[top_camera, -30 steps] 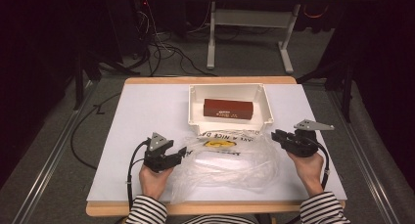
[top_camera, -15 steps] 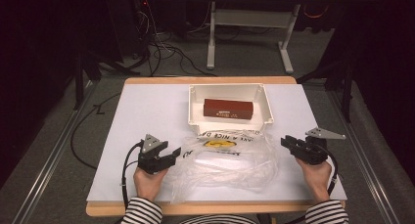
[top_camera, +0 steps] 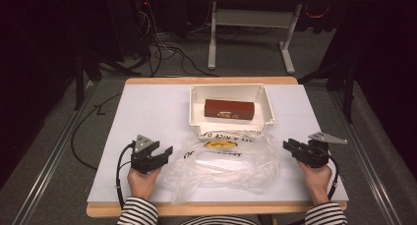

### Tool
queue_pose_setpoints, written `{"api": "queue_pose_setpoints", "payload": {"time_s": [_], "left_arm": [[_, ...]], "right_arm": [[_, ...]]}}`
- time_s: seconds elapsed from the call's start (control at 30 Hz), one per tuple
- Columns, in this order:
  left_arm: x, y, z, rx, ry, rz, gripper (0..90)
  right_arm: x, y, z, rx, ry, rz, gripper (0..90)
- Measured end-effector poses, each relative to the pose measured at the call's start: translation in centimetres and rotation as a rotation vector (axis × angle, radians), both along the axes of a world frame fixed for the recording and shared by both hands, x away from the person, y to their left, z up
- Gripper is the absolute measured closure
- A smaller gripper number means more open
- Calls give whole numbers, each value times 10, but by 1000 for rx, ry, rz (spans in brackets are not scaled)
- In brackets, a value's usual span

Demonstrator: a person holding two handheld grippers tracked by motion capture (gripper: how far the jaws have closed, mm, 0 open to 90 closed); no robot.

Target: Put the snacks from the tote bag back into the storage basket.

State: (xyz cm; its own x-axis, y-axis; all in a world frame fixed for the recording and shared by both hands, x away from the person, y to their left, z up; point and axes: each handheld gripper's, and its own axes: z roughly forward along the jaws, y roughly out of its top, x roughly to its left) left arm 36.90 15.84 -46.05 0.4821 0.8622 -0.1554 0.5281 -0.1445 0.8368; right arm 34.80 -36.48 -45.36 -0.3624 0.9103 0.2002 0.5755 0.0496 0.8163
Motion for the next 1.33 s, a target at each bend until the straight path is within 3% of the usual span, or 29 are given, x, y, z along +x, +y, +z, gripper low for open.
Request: {"api": "queue_pose_setpoints", "payload": {"time_s": [0.33,0.6,0.83,0.93,1.1,1.33], "left_arm": [[13,0,-9,6,4,51,421],[19,-4,-15,38,3,67,423],[21,-6,-19,58,-10,77,422],[21,-5,-23,38,2,88,413],[18,-2,-23,3,-11,103,405],[19,-2,-24,9,-2,99,399]], "right_arm": [[9,-3,-10,4,10,-53,630],[15,-2,-16,-11,24,-85,605],[16,-2,-22,-27,-1,-103,564],[15,0,-23,-48,-16,-103,548],[12,2,-23,-65,-36,-108,536],[11,3,-23,-63,-41,-110,515]]}}
